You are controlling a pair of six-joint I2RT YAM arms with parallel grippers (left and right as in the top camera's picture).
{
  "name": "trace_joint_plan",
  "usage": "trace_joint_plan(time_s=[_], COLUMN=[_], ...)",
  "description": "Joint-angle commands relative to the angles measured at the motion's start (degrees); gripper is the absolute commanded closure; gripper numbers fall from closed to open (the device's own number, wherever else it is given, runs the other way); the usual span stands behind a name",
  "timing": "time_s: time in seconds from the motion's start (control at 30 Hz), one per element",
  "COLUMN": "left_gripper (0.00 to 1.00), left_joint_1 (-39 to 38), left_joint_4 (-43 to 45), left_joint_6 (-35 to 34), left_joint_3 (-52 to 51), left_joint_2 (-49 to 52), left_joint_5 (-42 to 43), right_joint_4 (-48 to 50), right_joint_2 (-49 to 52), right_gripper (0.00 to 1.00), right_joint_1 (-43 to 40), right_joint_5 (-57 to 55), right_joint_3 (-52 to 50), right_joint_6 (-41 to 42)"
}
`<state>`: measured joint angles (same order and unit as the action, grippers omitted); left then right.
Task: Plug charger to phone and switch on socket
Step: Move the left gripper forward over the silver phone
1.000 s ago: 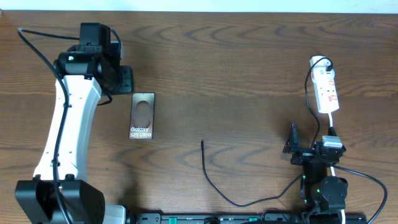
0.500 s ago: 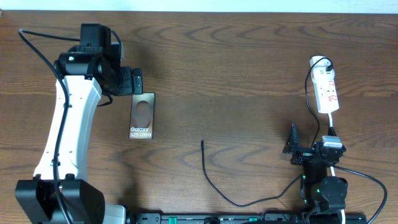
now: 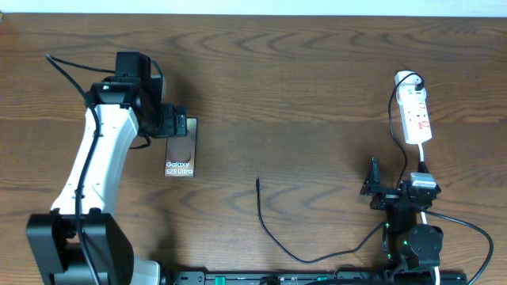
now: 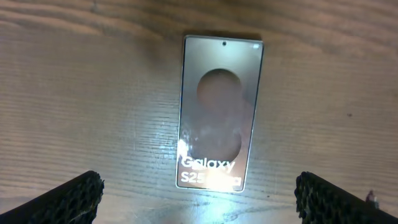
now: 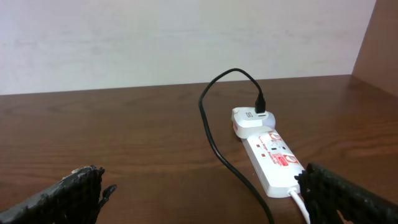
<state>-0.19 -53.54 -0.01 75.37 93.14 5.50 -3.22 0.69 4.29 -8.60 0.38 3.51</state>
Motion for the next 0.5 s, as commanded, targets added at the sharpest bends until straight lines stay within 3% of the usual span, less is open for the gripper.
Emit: trace_joint_plan(time_s=[0.0,0.47], left_gripper=[0.01,0.0], left_joint_1=[-0.17,-0.17], left_joint_4=[0.07,1.88], left_joint_6=[-0.04,-0.02], left_joint_3=[-0.15,-0.15], left_joint_2=[3.28,10.82], left_joint_5=[-0.11,-0.11], right_joint_4=[-0.28,-0.26], right_joint_2=[-0.31,-0.31], right_gripper=[0.01,0.01], right_joint_1=[0.09,0.09], right_joint_5=[-0.04,-0.04], right_joint_3=[-0.07,-0.07], right_joint_6=[0.72,0.72])
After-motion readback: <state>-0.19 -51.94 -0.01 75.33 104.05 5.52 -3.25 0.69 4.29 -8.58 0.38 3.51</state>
